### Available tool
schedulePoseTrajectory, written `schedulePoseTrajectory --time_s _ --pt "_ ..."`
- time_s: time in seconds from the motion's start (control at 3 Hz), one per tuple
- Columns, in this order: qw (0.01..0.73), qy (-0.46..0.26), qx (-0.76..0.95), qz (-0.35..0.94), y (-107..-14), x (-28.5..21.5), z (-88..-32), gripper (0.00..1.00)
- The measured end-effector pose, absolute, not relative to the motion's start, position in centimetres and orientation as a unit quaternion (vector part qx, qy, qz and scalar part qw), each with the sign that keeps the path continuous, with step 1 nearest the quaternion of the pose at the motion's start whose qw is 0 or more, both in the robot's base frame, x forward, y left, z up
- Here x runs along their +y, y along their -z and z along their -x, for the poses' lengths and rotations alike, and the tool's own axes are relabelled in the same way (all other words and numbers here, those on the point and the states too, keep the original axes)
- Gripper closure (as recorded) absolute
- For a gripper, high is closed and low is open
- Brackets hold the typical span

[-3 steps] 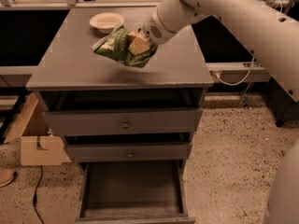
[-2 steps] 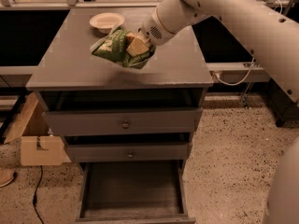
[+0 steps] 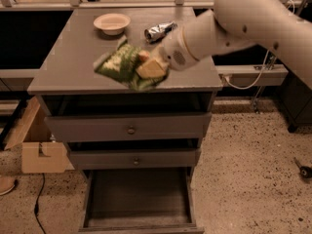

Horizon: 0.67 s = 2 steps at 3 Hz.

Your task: Place green jalapeno chip bag into bottom drawer

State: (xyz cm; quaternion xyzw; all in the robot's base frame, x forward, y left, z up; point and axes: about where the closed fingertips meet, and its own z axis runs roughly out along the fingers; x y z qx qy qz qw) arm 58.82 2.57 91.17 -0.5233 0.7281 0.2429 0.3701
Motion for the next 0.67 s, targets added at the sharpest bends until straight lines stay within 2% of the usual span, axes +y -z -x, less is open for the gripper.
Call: schedulePoseTrajectory --time_s 0.33,0.67 --pt "0.359 -0.289 0.745 0.482 -86.3 0.9 -54.1 1.0" --pt "0.304 -0.334 0.777 0.439 -78.2 -0.2 -50.6 1.0"
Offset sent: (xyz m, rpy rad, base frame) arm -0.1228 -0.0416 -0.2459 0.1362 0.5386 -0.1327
